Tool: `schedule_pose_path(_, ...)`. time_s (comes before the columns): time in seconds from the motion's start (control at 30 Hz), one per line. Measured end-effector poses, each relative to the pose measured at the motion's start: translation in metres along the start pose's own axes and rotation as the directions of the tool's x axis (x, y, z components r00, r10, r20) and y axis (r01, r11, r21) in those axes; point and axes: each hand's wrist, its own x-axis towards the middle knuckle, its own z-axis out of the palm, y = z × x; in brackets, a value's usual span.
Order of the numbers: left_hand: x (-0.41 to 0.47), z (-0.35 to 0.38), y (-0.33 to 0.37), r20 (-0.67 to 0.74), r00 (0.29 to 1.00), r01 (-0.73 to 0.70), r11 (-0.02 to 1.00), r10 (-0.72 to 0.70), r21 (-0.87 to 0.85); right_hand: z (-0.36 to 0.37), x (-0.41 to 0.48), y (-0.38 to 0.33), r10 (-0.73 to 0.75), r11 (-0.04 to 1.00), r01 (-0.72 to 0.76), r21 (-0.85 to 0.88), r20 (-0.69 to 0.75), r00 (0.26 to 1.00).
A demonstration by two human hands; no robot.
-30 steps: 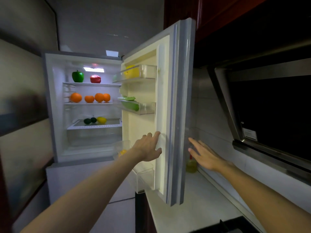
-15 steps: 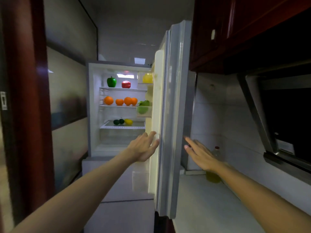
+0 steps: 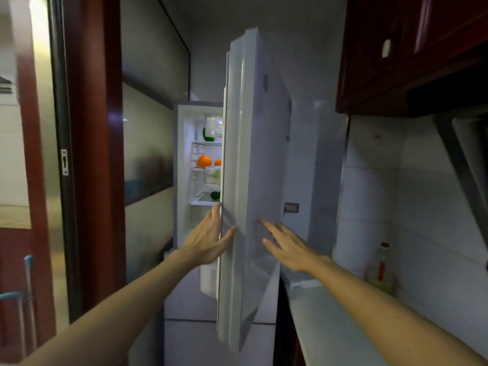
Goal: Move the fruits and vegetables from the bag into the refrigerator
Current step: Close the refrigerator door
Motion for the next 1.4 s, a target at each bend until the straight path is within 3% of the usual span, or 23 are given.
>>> schedule_pose_path(0.23, 0.012, -0.015, -0.059, -0.098, 0.995, 0.02, 0.998, -0.026, -0.065, 0.029, 0.062, -0.025, -0.117, 0.993, 0.118, -0.025, 0.049, 0.992)
schedule_pose_path(0.43, 0.039, -0.016, -0.106, -0.272, 0.958, -0.058, 0.992, 0.086, 0.11, 0.043, 0.122, -0.041, -0.228, 0.969, 0.228, -0.091, 0.02, 0.974)
schedule_pose_path(0.57, 0.057, -0.013, -0.144, -0.305, 0.952, -0.02, 1.0, 0.024, 0.017, 0.054, 0.159, -0.047, -0.276, 0.956, 0.271, -0.116, -0.026, 0.961)
schedule_pose_path(0.83, 0.087, -0.018, -0.212, -0.316, 0.948, -0.079, 0.983, 0.024, -0.163, 0.085, 0.221, -0.049, -0.257, 0.961, 0.245, -0.13, -0.089, 0.962)
schedule_pose_path(1.13, 0.117, -0.02, -0.261, -0.406, 0.914, -0.115, 0.967, 0.013, -0.229, 0.1, 0.296, -0.078, -0.242, 0.965, 0.205, -0.162, -0.251, 0.937)
schedule_pose_path(1.3, 0.131, -0.016, -0.285, -0.411, 0.912, -0.106, 0.958, -0.014, -0.268, 0.103, 0.339, -0.089, -0.294, 0.936, 0.212, -0.281, -0.293, 0.91)
schedule_pose_path(1.4, 0.141, -0.014, -0.301, -0.396, 0.918, -0.093, 0.952, -0.032, -0.292, 0.103, 0.371, -0.086, -0.4, 0.852, 0.23, -0.471, -0.3, 0.866)
